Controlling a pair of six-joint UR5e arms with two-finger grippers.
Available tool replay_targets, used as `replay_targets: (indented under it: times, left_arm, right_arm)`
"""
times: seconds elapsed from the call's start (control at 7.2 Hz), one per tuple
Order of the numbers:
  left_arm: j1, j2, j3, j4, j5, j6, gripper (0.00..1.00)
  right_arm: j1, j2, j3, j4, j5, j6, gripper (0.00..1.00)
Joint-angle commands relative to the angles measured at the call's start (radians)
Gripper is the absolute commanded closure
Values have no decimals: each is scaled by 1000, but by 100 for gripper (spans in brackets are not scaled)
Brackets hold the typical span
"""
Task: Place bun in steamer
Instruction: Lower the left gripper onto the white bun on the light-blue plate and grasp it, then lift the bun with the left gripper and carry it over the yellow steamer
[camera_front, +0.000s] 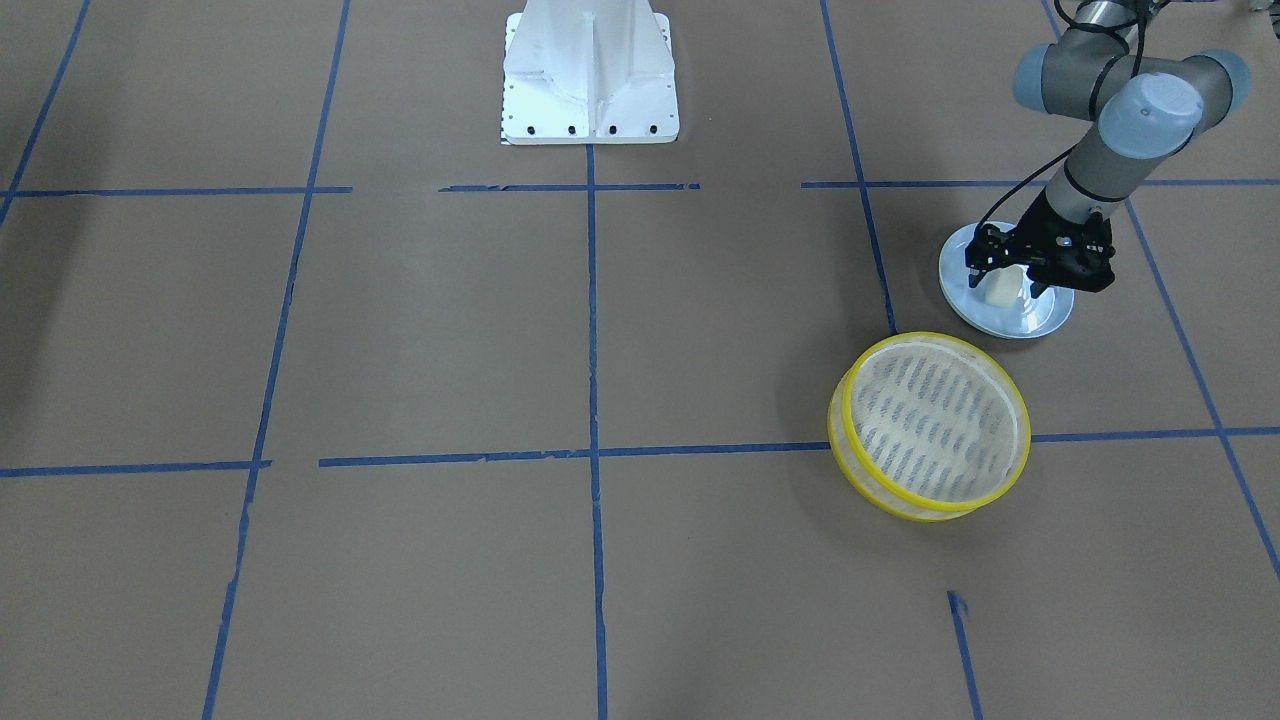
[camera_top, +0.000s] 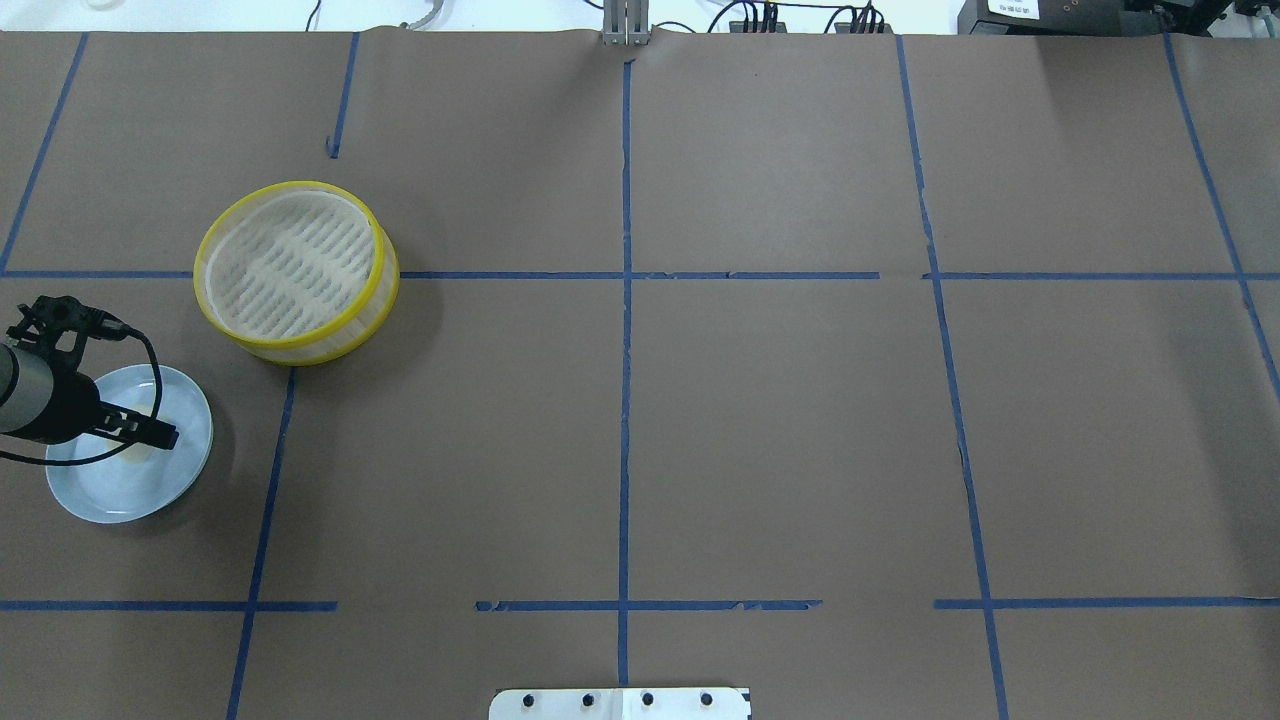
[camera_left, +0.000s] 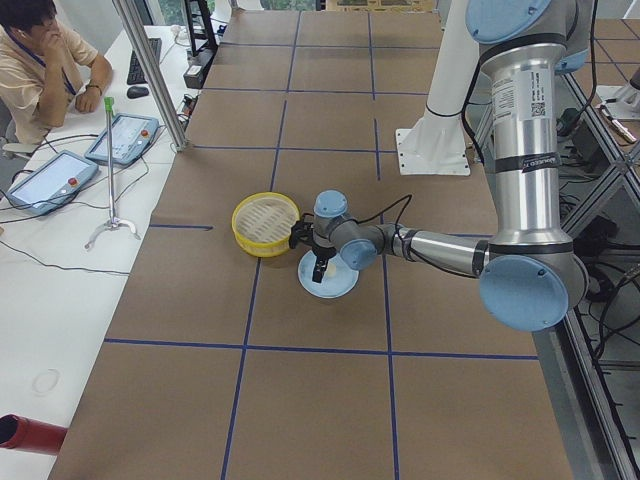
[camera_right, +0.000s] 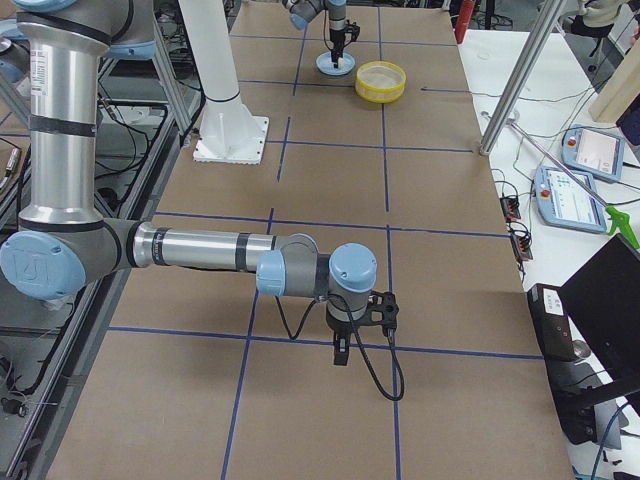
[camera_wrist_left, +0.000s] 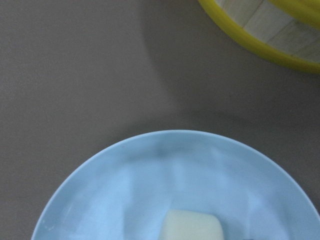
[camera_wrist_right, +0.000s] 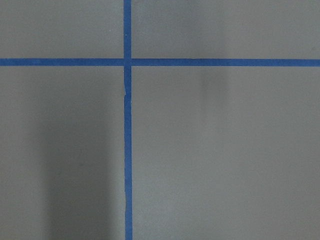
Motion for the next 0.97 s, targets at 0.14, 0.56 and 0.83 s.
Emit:
replay_targets:
  times: [0.14, 0.56, 0.83]
  left_arm:
    - [1, 2, -3, 0, -2, 10, 55]
    - [-10, -4, -86, 2, -10, 11, 68]
    - [-196, -66, -106, 8, -109, 11, 68]
  right_arm:
    - [0, 0, 0, 0, 0, 0, 0]
    - [0, 0, 0, 0, 0, 0, 0]
    - [0, 0, 0, 0, 0, 0, 0]
